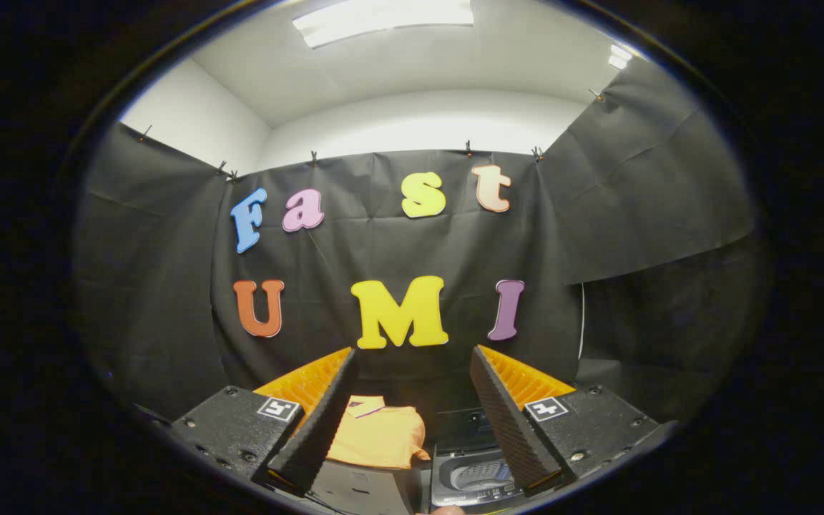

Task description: Put the clothes into the washing machine and then close the washing machine lid.

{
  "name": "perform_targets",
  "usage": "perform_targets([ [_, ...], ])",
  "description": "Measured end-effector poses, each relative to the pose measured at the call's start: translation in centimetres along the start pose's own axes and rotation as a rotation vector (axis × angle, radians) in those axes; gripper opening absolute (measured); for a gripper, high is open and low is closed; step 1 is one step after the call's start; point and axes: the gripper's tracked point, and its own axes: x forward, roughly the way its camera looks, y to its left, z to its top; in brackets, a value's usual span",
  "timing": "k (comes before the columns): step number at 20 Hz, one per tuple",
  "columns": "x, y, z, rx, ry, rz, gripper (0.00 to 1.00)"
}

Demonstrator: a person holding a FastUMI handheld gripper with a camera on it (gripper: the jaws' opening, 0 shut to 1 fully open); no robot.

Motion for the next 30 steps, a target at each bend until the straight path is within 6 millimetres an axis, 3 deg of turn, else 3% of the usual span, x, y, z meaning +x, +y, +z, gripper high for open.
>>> perform_targets([
  [3,0.9,1.9,-0.9,-0.015,0.027,0.001,0.99],
  [8,2.6,7.0,-3.0,-0.022,0.089,0.033,0.99],
  [14,6.6,12.5,-6.1,0.024,0.23,0.073,0.99],
  [17,9.2,14.3,-7.7,0.018,0.317,0.095,0.99],
  [25,17.3,18.4,-16.6,0.018,0.692,0.176,0.99],
  [30,21.6,17.1,-23.5,-0.001,0.952,0.117,0.99],
])
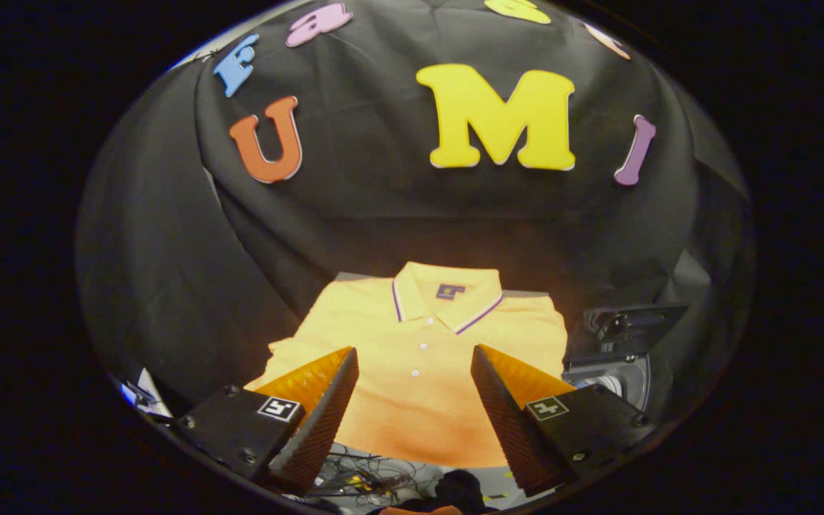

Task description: Put the clothes into the washing machine and then close the washing machine lid.

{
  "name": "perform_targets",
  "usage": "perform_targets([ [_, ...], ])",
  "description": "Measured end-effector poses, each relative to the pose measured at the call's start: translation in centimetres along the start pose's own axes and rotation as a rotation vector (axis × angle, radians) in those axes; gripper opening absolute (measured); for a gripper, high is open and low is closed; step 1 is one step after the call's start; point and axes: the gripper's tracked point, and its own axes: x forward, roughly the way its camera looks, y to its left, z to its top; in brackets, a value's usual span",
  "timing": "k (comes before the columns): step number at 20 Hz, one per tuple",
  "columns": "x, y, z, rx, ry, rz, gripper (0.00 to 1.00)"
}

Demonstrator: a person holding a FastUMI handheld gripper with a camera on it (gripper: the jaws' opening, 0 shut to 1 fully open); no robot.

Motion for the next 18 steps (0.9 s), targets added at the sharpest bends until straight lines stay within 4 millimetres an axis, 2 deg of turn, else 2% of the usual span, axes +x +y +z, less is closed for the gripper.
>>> perform_targets([
  [3,2.8,-0.6,-0.9,0.034,0.133,-0.009,0.99],
  [6,4.8,-0.7,-1.7,0.003,0.234,-0.024,0.99],
  [14,7.7,0.6,-2.7,-0.034,0.453,-0.067,0.98],
  [16,8.9,-0.1,-3.0,-0.037,0.485,-0.097,0.98],
  [18,9.6,0.2,-3.9,-0.034,0.52,-0.111,0.98],
])
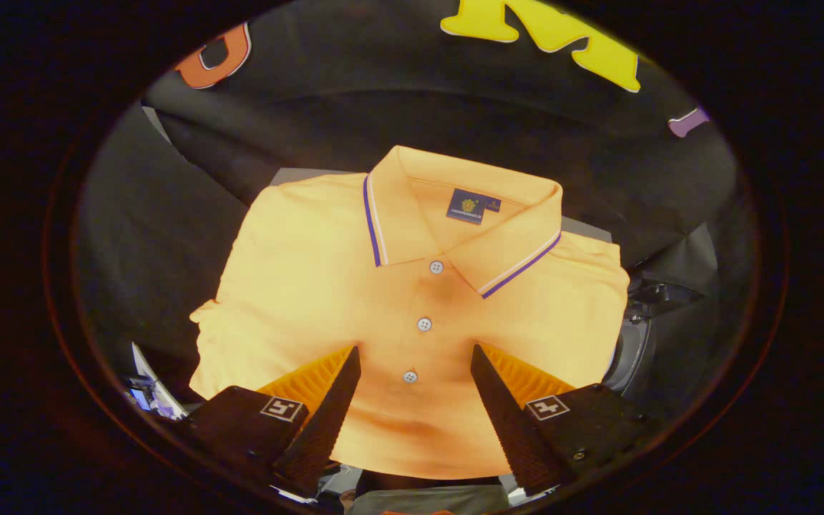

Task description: Put the clothes into the washing machine and then close the washing machine lid.

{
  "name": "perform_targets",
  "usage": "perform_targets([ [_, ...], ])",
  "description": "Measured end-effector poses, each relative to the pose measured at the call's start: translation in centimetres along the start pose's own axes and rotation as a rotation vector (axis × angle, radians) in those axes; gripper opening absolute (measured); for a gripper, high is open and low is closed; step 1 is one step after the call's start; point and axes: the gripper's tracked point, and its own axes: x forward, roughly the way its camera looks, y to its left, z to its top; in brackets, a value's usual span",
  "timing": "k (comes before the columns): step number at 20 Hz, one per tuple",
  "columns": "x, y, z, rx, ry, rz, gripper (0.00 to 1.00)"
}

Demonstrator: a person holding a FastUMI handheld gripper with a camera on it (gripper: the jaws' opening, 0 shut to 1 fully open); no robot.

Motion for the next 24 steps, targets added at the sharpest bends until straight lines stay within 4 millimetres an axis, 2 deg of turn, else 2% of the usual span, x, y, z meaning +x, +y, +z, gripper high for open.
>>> perform_targets([
  [4,0.4,0.0,0.5,-0.006,-0.002,-0.027,0.98],
  [13,0.8,0.4,0.1,-0.052,-0.104,-0.013,0.93],
  [19,0.7,-0.1,0.0,-0.014,-0.041,-0.013,0.83],
  [22,0.6,-0.7,0.4,0.022,-0.015,-0.024,0.57],
  [24,0.7,-1.0,0.4,0.026,-0.012,-0.027,0.43],
])
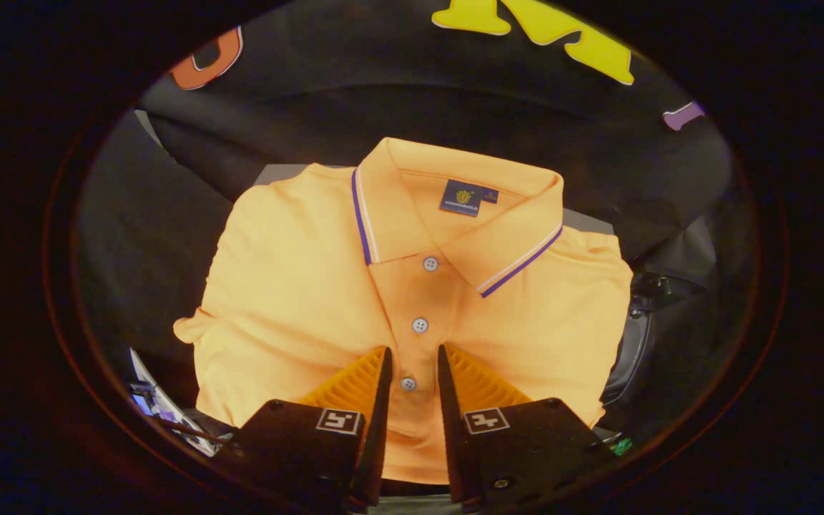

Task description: Put the clothes into the washing machine and then close the washing machine lid.

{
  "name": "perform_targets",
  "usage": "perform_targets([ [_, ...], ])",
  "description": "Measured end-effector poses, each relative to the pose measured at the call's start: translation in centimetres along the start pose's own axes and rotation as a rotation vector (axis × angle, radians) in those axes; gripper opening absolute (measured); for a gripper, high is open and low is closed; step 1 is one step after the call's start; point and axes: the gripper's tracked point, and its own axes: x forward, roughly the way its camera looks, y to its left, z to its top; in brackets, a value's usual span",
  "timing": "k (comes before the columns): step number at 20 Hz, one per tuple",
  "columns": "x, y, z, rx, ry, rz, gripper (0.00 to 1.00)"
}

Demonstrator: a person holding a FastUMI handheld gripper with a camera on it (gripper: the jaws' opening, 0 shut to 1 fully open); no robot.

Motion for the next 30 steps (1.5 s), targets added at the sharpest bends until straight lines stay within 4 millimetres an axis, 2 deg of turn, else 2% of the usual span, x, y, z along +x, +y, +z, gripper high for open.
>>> perform_targets([
  [4,0.0,-0.4,0.3,0.0,-0.002,0.022,0.13],
  [6,0.1,-0.5,0.3,0.005,-0.003,0.053,0.09],
  [10,-0.2,-0.5,0.2,0.029,-0.011,0.104,0.08],
  [12,-0.8,-0.6,0.8,0.024,-0.017,0.119,0.08],
  [19,-3.9,-1.0,1.3,0.023,-0.076,0.151,0.08],
  [24,-7.0,-1.7,2.1,0.043,-0.144,0.152,0.08],
  [30,-11.3,-4.6,3.2,0.145,-0.222,0.164,0.08],
])
